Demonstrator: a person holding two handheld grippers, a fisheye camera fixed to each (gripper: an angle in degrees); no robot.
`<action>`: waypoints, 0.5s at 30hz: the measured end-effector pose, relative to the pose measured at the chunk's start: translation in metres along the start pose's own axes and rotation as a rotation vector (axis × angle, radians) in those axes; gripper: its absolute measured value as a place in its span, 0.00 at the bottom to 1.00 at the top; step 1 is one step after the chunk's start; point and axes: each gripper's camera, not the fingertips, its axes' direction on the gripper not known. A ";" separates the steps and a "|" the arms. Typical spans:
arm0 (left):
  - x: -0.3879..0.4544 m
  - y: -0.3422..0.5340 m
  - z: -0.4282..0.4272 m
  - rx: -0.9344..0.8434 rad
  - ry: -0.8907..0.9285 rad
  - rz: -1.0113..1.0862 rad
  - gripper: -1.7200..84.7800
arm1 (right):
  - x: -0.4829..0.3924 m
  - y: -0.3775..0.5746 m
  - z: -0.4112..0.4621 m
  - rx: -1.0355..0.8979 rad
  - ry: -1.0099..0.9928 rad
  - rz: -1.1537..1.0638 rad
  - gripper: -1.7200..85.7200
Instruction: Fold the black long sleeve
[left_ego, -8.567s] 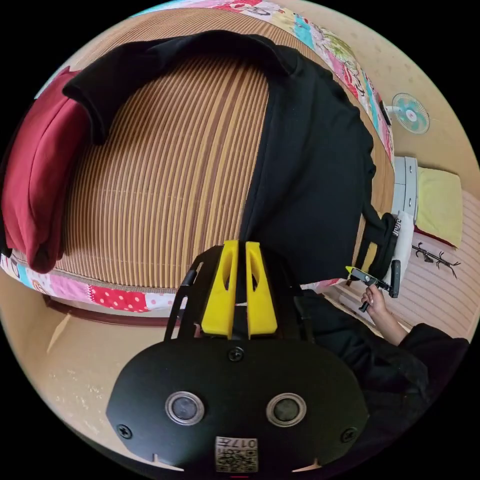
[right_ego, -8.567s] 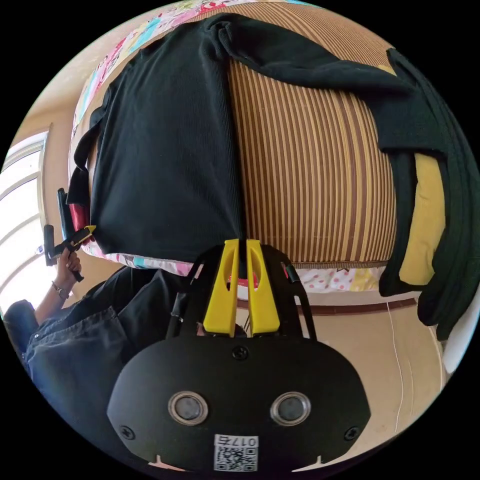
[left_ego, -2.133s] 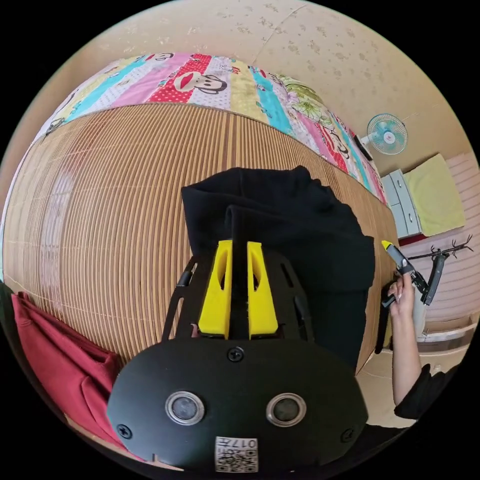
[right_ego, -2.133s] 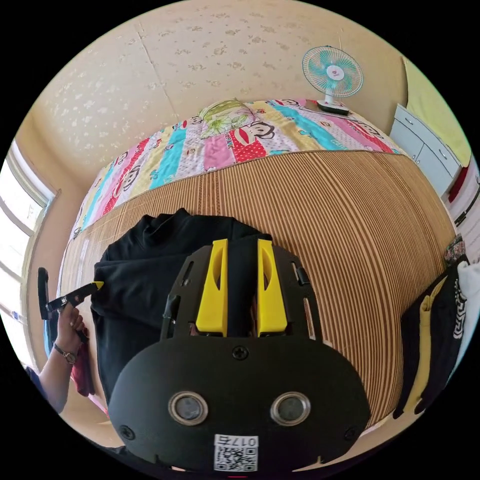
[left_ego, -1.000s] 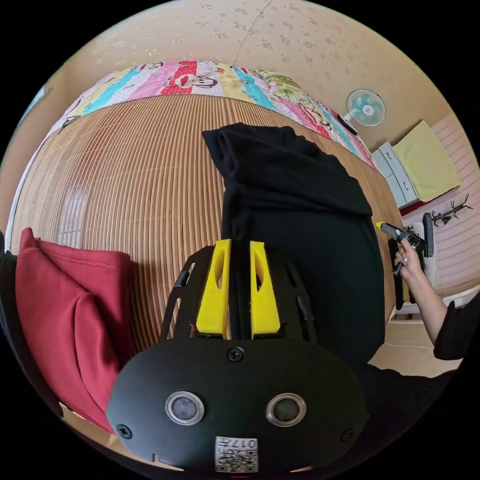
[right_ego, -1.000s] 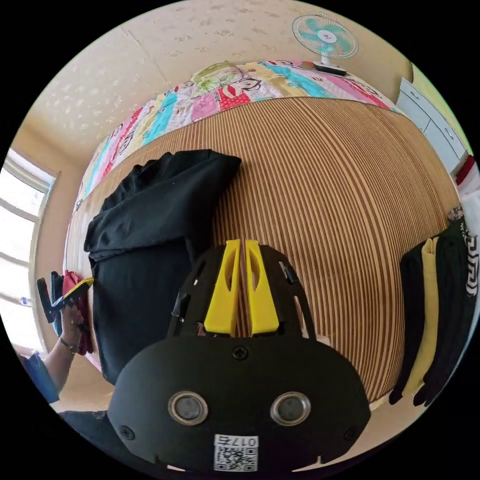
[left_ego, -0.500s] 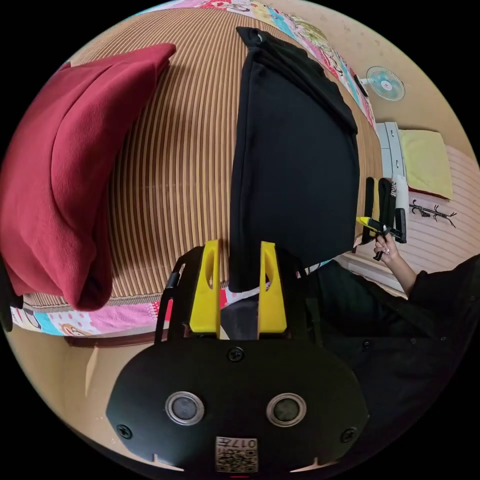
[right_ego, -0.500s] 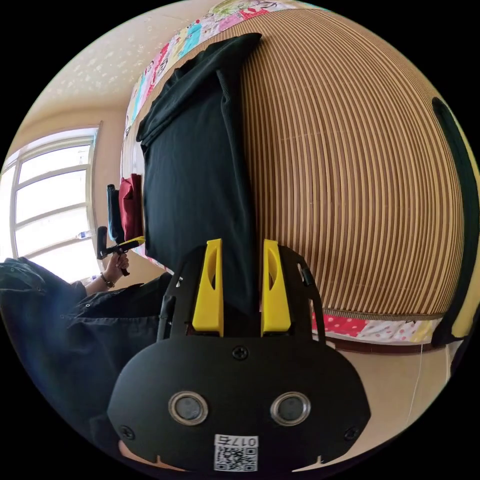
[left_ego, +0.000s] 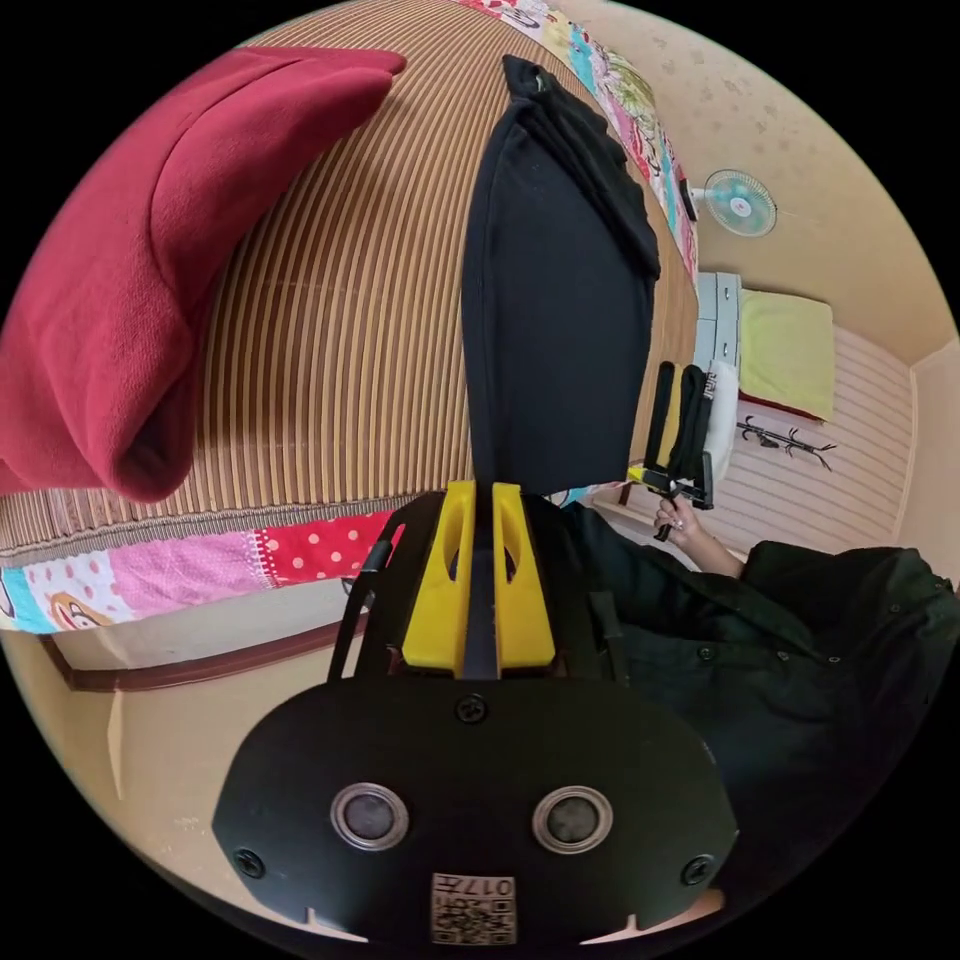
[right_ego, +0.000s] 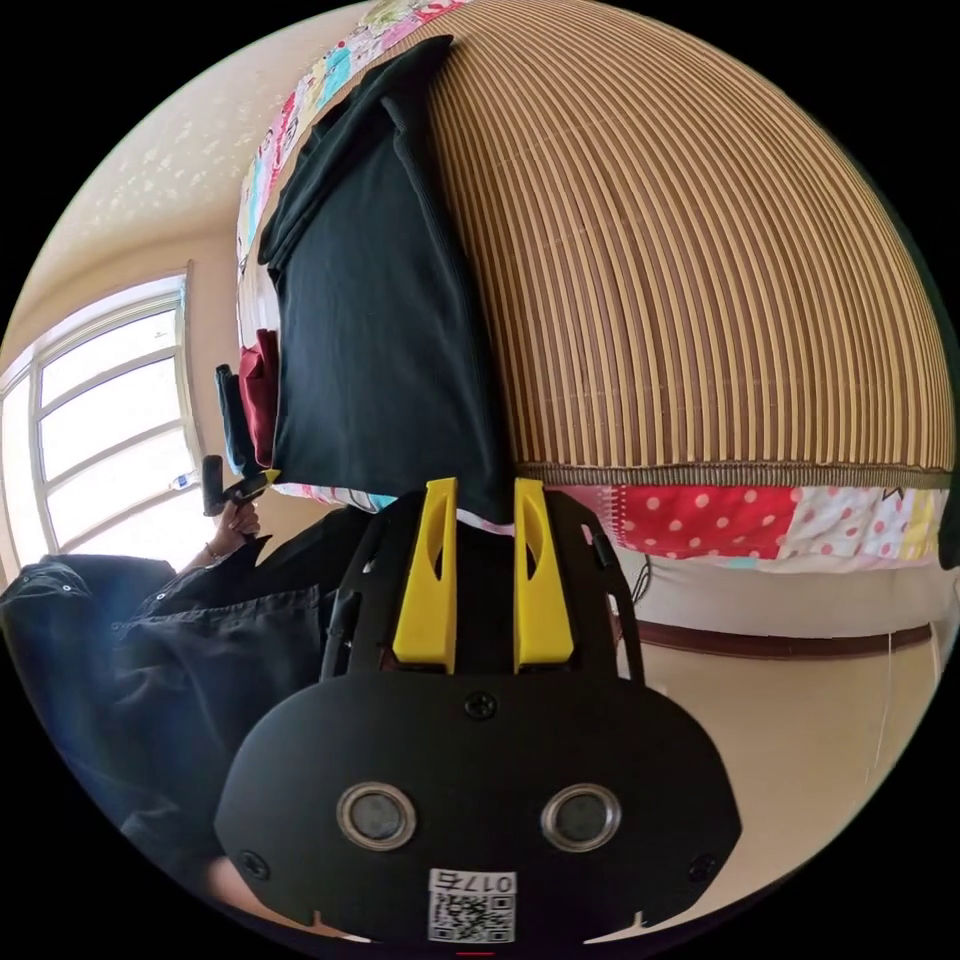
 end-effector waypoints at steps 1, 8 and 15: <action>0.000 0.001 -0.004 0.000 0.007 -0.001 0.05 | -0.004 0.002 -0.003 0.009 -0.011 0.022 0.11; 0.017 0.003 -0.036 -0.032 0.061 0.026 0.04 | -0.050 0.023 -0.041 0.032 -0.020 0.068 0.08; 0.027 0.013 -0.061 -0.041 0.050 0.021 0.05 | -0.076 0.032 -0.073 0.070 -0.085 0.123 0.11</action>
